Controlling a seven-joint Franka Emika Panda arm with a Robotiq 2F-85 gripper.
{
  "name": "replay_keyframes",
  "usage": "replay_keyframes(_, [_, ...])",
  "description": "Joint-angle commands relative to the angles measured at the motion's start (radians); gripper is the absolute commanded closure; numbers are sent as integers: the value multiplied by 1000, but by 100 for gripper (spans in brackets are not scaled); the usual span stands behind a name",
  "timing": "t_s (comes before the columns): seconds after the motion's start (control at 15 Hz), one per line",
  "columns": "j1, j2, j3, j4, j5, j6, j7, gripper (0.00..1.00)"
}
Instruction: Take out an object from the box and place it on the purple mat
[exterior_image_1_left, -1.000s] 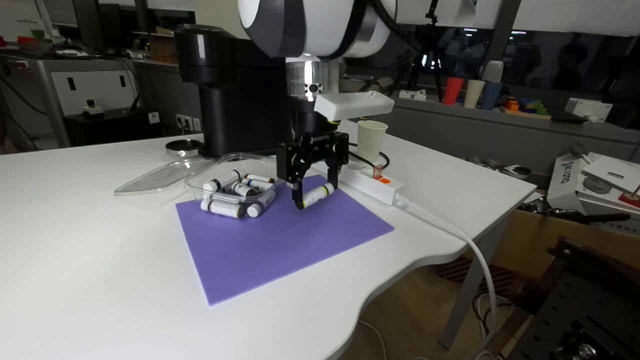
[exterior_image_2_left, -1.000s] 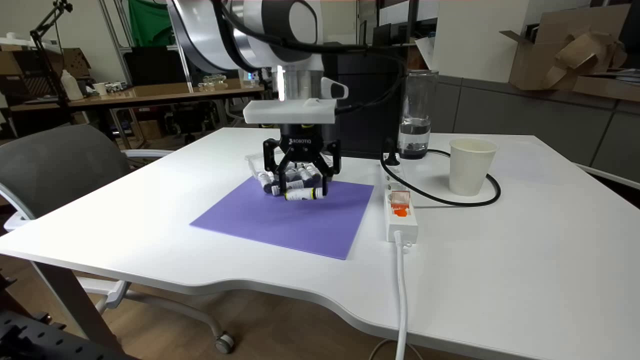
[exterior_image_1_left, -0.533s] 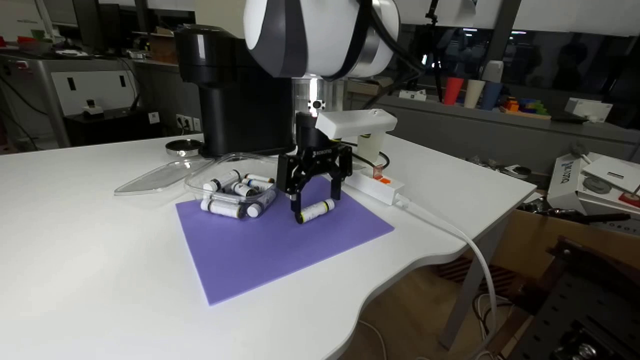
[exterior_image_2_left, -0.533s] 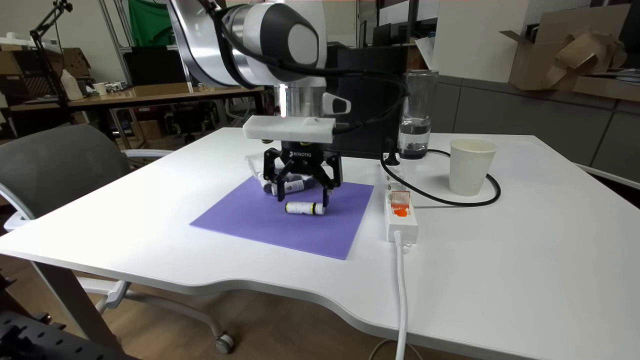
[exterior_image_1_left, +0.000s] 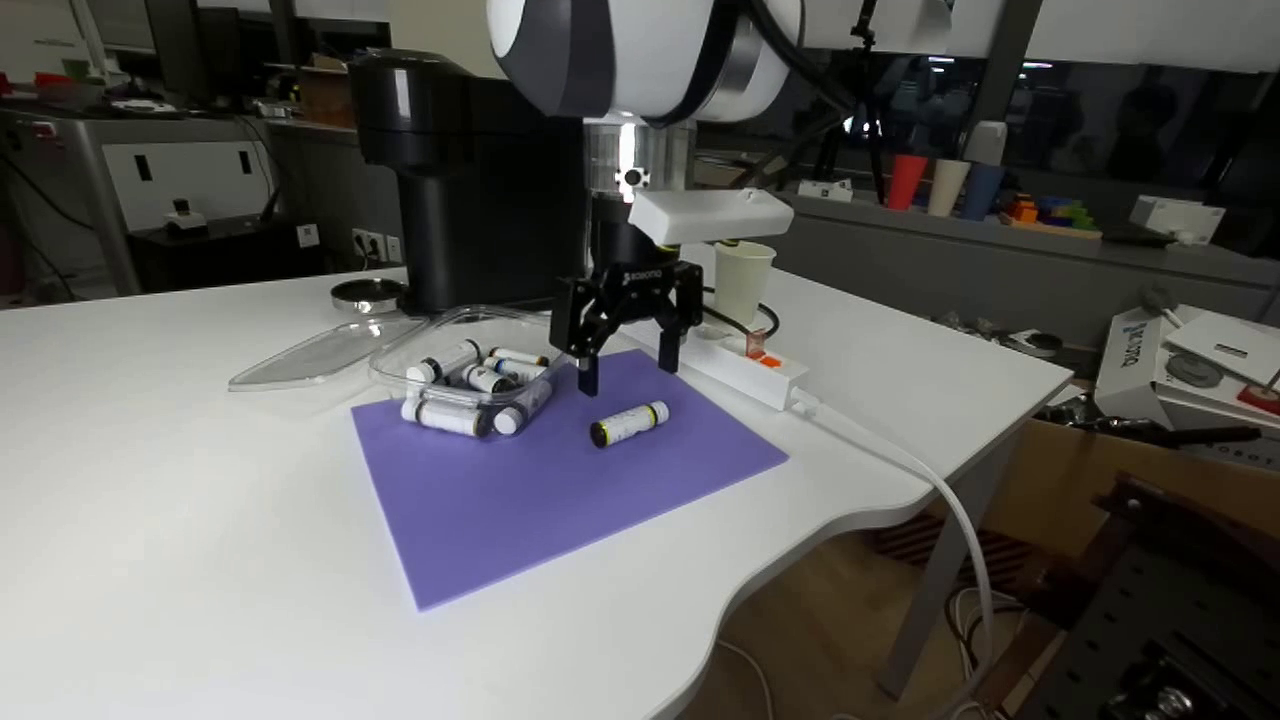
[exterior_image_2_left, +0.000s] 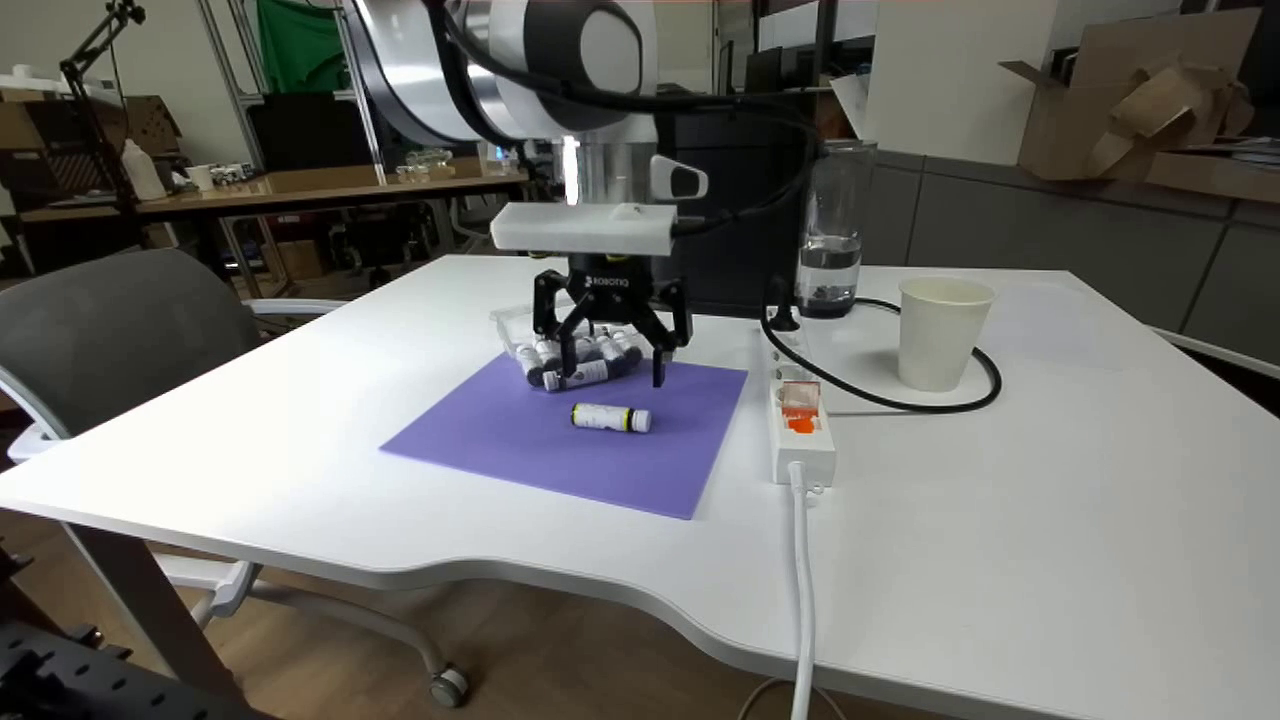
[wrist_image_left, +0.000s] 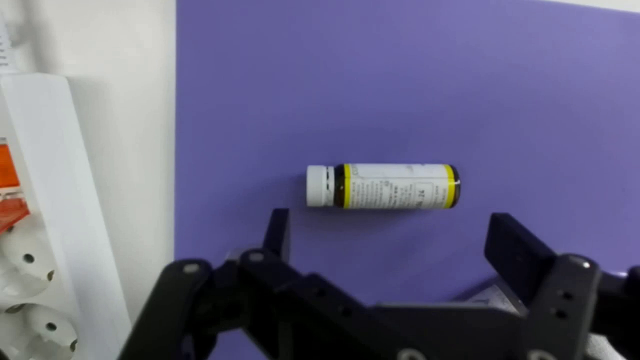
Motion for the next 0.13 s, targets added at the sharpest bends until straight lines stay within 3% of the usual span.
replay_keyframes(0.0, [26,-84,-30,12,-31,-135,68,0])
replay_keyframes(0.07, [32,-98,-40,18,-48,-164,65,0])
